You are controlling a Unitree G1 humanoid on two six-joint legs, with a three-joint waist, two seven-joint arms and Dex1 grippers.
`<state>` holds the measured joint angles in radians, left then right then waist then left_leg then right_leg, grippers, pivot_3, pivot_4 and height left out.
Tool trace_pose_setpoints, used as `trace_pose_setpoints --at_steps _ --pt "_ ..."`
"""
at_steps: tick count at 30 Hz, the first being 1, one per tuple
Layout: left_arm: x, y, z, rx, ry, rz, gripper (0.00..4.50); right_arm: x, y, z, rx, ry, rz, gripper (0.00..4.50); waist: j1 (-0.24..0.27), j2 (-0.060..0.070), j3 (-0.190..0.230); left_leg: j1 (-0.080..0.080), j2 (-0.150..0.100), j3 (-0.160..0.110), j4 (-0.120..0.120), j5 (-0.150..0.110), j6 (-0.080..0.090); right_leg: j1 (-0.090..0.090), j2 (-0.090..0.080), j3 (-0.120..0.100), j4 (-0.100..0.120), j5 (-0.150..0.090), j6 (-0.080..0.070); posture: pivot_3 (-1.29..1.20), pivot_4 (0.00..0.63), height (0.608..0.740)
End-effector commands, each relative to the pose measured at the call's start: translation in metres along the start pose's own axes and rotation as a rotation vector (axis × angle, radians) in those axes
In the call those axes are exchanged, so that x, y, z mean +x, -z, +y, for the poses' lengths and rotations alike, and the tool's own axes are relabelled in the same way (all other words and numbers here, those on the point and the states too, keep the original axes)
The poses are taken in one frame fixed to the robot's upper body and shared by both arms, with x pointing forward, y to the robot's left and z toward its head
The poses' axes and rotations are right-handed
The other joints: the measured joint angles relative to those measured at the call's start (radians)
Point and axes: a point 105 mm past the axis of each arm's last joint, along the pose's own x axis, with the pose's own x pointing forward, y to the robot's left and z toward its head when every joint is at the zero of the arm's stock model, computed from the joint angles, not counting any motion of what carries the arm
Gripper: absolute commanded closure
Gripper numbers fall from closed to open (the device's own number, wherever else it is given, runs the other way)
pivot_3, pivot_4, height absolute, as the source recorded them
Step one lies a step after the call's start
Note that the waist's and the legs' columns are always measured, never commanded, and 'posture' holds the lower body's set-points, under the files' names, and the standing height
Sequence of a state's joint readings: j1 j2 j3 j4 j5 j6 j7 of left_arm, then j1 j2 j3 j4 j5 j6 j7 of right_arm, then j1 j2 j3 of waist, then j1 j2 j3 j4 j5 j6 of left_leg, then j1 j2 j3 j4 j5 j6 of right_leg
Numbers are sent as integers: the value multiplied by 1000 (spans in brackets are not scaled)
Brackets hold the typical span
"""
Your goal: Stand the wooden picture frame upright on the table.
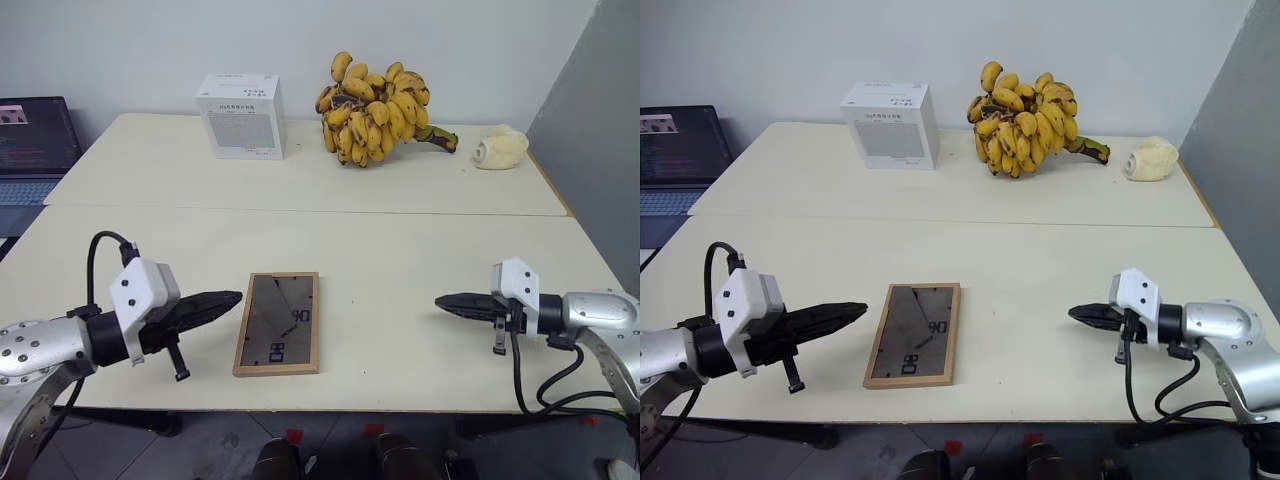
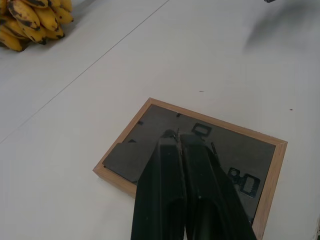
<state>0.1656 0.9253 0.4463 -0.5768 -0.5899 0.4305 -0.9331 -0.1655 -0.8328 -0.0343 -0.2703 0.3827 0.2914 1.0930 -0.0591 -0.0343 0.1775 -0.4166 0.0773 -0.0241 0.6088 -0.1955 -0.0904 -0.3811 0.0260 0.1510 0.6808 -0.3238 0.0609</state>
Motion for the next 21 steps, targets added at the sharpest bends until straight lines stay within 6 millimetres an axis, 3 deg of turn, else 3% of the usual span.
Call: trace_pose_setpoints --at_steps 1,15,21 --pt "2 -7 5 46 -38 -7 4491 2 -9 0 -35 18 -26 4500 0 0 0 0 0 0 0 0 0 0 0 0 0 0 0 0 150 740" --pt "6 -9 20 32 -126 16 4491 4 -6 -8 -53 75 -23 4500 1 0 0 0 0 0 0 0 0 0 0 0 0 1 1 0 150 740" --pt "-1 4 26 19 -190 92 4491 10 2 -11 -76 98 -7 4500 0 0 0 0 0 0 1 0 0 0 0 0 1 1 1 0 150 740"
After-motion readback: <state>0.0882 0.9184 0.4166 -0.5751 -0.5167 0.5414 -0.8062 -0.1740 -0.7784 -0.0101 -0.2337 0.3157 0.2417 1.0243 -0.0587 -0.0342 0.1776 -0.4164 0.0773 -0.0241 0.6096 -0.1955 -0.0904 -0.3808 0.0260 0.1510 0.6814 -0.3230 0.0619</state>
